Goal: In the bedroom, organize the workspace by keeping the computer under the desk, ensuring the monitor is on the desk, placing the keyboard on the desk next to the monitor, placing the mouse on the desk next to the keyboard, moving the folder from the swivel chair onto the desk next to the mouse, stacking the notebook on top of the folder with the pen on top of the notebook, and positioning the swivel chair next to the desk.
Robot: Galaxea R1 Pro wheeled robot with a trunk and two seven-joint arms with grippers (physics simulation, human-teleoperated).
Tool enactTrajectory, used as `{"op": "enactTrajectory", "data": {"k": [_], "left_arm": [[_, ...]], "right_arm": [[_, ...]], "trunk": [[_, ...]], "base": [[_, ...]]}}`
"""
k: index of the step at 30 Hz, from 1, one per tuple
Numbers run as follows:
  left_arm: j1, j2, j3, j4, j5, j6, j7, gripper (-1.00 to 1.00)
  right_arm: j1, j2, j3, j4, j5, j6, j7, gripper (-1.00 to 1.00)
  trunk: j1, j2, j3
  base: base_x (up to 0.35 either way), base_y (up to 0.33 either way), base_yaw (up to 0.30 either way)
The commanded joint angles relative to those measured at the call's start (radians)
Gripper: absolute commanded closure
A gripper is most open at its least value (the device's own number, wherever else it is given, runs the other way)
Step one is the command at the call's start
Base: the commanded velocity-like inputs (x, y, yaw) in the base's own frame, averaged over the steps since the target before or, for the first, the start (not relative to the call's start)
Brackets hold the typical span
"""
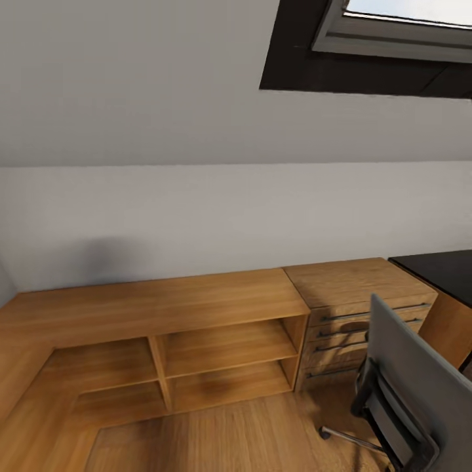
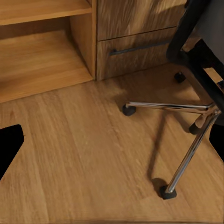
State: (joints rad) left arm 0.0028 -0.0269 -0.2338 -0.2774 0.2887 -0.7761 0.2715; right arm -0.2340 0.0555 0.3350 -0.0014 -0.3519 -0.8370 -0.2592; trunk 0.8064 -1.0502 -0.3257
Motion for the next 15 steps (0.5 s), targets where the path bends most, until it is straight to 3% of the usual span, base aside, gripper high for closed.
{"op": "enactTrajectory", "data": {"k": [1,15], "left_arm": [[0.000,0.001,-0.009,-0.002,0.008,-0.001,0.005,-1.00],[0.000,-0.001,-0.009,-0.002,0.008,-0.002,0.004,-1.00]], "right_arm": [[-0.001,0.000,0.009,0.001,-0.004,-0.002,-0.006,-1.00],[-0.001,-0.001,0.009,0.001,-0.004,-0.002,-0.006,-1.00]], "trunk": [[0.000,-0.001,-0.002],[0.000,-0.001,-0.019]], "base": [[0.000,0.187,-0.136],[0.000,0.041,-0.169]]}}
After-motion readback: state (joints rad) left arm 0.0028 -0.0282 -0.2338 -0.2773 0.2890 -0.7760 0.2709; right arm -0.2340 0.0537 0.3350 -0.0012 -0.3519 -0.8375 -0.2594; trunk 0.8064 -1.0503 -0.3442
